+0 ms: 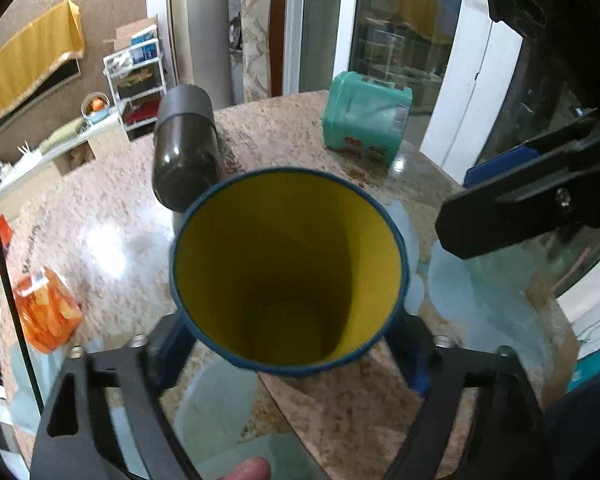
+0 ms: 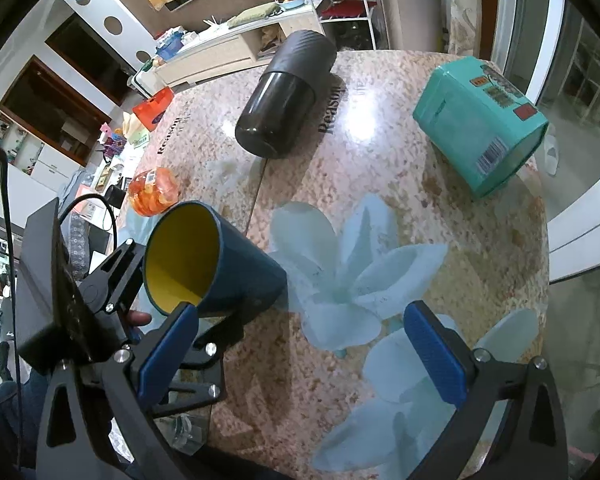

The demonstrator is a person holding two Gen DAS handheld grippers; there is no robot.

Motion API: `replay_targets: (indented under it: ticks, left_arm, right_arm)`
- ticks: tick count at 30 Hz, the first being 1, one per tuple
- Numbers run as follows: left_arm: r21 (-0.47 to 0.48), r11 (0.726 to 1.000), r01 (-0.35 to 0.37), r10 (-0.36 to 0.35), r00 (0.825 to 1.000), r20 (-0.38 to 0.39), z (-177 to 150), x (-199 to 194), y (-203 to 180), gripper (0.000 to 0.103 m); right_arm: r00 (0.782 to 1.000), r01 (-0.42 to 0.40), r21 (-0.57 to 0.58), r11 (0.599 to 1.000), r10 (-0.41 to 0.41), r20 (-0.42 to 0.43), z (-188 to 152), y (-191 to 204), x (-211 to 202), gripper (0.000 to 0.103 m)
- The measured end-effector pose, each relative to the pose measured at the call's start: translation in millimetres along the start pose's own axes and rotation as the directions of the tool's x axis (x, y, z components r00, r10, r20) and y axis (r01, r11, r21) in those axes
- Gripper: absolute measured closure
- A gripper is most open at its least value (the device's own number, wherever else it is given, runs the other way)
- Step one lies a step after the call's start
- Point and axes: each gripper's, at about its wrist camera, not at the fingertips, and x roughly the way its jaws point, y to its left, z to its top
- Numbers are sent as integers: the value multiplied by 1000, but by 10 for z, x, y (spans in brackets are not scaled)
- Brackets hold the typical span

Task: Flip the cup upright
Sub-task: 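Lower the cup opening-up onto the table with the left gripper, then open the left gripper and pull it back from the cup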

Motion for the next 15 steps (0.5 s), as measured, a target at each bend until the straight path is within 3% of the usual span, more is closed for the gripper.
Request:
replay_targets:
  ticks: [1, 9, 15]
  left_arm:
    - [-6, 1000, 14, -14, 1000, -6, -5, -6, 4, 0]
    - [-44, 998, 49, -52, 997, -61, 43, -170, 86, 0]
    - [-56, 998, 40, -48, 988, -146, 42, -330, 149, 0]
  right_arm:
    - [1000, -1, 1, 1000, 1, -1, -5, -1, -5, 0]
    - [1000, 21, 1, 1000, -21, -3, -52, 82, -83, 0]
    - [998, 48, 29, 998, -49, 24, -86, 147, -211, 0]
